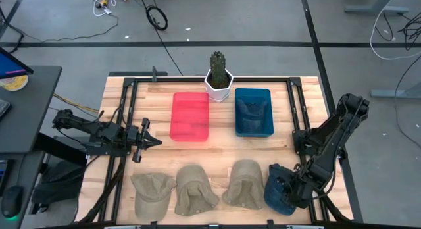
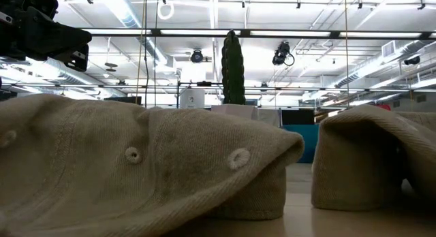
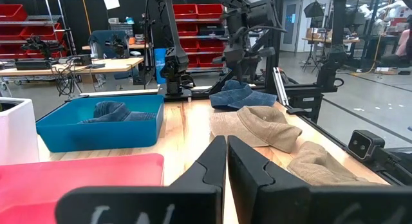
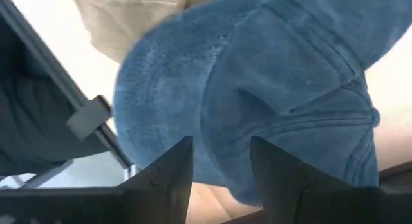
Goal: Pick & Place hat
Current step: Put the blue cap into the blue bin
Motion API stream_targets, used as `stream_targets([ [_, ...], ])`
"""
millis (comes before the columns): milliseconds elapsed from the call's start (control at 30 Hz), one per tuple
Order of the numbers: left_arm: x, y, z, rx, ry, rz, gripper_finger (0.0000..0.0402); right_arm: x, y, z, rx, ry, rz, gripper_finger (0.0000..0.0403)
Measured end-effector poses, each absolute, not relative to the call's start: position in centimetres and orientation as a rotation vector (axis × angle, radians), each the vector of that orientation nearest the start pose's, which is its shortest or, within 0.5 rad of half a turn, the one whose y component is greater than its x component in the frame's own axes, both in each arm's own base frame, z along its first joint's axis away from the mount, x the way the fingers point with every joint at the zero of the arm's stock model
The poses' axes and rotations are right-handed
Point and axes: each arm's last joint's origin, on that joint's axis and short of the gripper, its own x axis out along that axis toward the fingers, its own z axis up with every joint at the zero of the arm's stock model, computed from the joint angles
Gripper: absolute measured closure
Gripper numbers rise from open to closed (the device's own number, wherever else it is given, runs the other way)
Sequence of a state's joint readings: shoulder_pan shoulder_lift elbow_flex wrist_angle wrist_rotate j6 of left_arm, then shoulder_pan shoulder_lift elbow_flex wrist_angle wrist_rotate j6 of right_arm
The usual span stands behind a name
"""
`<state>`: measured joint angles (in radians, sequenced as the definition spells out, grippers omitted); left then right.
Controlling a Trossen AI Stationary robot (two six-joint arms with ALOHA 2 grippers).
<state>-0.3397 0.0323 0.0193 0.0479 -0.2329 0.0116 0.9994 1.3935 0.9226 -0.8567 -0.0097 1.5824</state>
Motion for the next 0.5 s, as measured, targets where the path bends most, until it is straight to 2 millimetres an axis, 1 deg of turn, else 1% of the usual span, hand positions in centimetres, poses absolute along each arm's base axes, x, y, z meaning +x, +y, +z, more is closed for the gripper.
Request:
stream_targets([
  [233,9.4,-2.6,17.2,0.002,-0.034,-0.107,0.0383,13.8,21.9,19.0,0.571,1.47,-0.226,0.0247],
  [367,9.4,-2.6,17.2,0.002,-0.034,-0.107,0.0383,14.1,22.2,17.6,0.515,1.496,-0.26,0.0249],
  [433,9.4,-2.6,17.2,0.002,-0.034,-0.107,0.0383,14.1,22.3,17.3,0.502,1.503,-0.276,0.0254],
  [500,9.4,-2.6,17.2,0.002,-0.034,-0.107,0.0383,14.2,22.3,17.2,0.503,1.503,-0.277,0.0268],
])
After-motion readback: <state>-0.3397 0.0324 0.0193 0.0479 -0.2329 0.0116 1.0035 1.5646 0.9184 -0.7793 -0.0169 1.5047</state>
